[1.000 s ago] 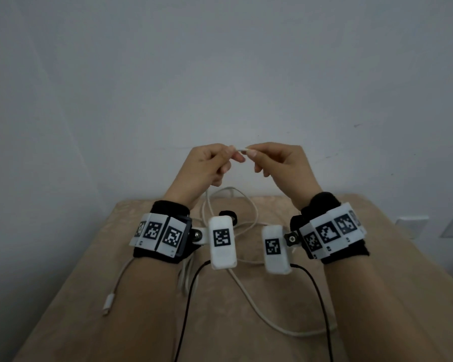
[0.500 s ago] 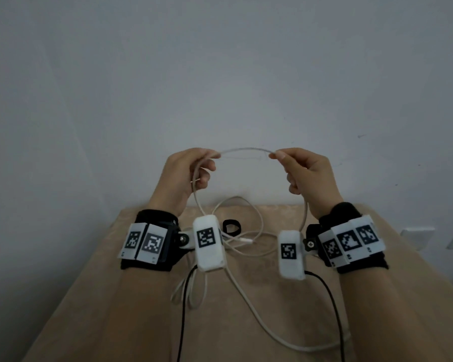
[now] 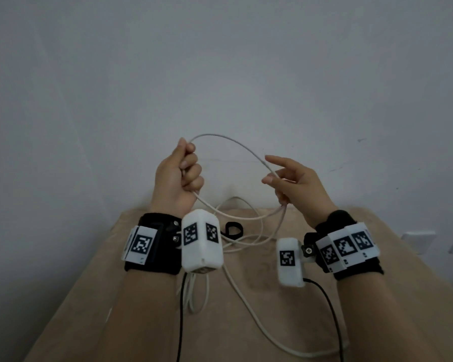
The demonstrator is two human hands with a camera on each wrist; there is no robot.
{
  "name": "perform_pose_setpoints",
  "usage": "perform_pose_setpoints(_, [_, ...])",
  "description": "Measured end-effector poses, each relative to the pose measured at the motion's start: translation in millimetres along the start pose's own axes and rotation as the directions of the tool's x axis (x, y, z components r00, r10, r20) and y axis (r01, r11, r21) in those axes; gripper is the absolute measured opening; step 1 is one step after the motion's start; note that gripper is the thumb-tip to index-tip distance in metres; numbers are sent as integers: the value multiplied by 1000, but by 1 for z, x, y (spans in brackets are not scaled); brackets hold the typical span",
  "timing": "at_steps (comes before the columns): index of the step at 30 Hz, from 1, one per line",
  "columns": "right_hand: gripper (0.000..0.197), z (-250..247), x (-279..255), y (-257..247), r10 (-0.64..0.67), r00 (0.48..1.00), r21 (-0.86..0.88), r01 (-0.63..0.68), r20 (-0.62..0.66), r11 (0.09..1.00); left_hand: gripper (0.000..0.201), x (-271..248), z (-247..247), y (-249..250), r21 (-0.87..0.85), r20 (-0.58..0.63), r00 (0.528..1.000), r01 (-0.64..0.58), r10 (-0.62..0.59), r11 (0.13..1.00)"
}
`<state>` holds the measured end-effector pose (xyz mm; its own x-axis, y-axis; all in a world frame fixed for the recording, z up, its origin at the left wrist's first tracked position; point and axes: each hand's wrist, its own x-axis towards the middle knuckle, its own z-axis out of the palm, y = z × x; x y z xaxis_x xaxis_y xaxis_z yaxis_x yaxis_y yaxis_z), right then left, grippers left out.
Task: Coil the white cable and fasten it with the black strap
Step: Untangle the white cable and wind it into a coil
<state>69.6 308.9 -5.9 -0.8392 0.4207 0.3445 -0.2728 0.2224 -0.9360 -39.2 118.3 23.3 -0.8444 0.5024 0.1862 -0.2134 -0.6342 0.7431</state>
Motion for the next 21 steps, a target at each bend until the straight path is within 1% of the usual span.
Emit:
perform_pose_setpoints(2, [40,1,0,5,55,997,-22,-54,52,998,35,2,-4,2,-136,1,1000,26,-26,990])
perform_pose_setpoints(4, [32,2,0,9,100,991,-67,-94,87,993,37,3,-7,2,-213,9,999,43,-42,976])
perform_pose_setpoints(6, [23,3,-1,12,133,986,-94,-123,105,988,37,4,-9,2,-232,8,999,48,-47,972])
perform_pose_setpoints(9, [20,2,0,14,189,979,-104,-180,82,978,37,4,-10,3,-233,8,999,50,-50,971])
perform_pose_setpoints(11, [19,2,0,15,240,969,-68,-236,52,969,37,4,-8,3,-235,10,998,55,-54,971])
perform_pose_setpoints(13, [19,2,0,16,260,965,-30,-259,35,965,37,4,-7,3,-246,1,998,57,-59,968])
perform_pose_setpoints(17, [17,5,0,16,245,970,51,-245,10,968,38,4,-8,3,-285,-23,998,55,-64,957])
perform_pose_setpoints(21, [22,6,-1,13,235,972,231,-224,-23,947,42,5,-11,3,-400,-33,997,50,-69,915])
